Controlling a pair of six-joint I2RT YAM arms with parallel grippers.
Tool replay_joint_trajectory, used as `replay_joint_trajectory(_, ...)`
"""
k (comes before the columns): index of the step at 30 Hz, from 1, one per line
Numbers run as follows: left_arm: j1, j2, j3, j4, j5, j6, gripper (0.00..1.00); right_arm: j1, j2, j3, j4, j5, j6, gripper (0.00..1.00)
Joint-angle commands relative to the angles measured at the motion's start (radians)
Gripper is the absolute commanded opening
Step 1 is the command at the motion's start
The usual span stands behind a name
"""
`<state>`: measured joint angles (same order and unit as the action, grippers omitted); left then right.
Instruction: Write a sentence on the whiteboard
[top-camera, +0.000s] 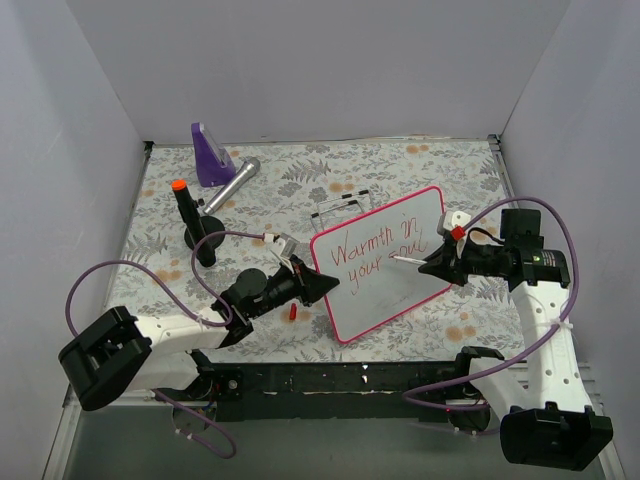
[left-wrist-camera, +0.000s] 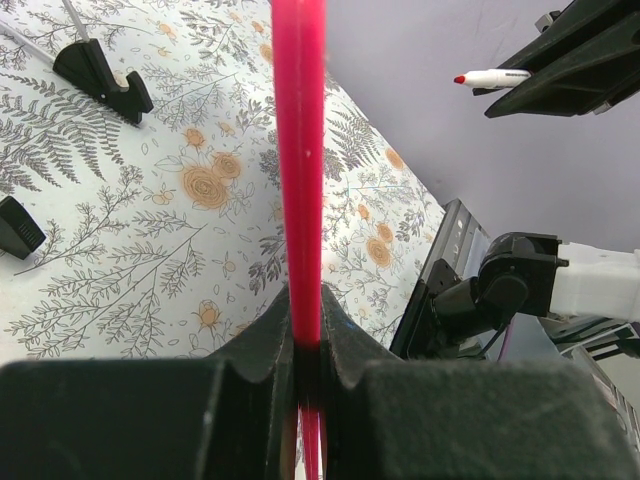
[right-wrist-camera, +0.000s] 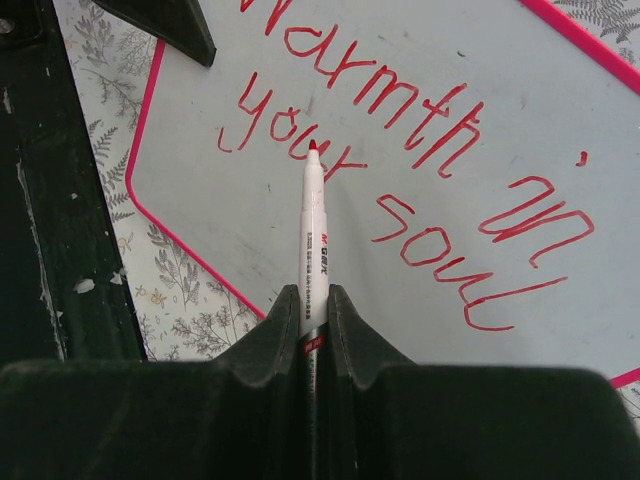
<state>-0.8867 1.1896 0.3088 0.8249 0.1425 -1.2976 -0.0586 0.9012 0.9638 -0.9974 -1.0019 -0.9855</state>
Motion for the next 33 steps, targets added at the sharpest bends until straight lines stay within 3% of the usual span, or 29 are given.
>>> replay_joint_trajectory(1, 0.005, -0.019, 0.013, 0.054, -0.017, 0.047, 0.0, 0.002, -0.001, 0.041, -0.004, -0.049, 0.03, 0.01)
replay_joint_trajectory(16, 0.005, -0.103, -0.005, -0.012, -0.03, 0.049, 0.0, 0.002, -0.009, -0.059, 0.033, -0.032, 0.012, 0.01)
replay_joint_trajectory(33, 0.005, -0.125, -0.007, -0.052, -0.05, -0.002, 0.0, 0.002, 0.016, -0.094, -0.092, -0.107, -0.174, 0.01)
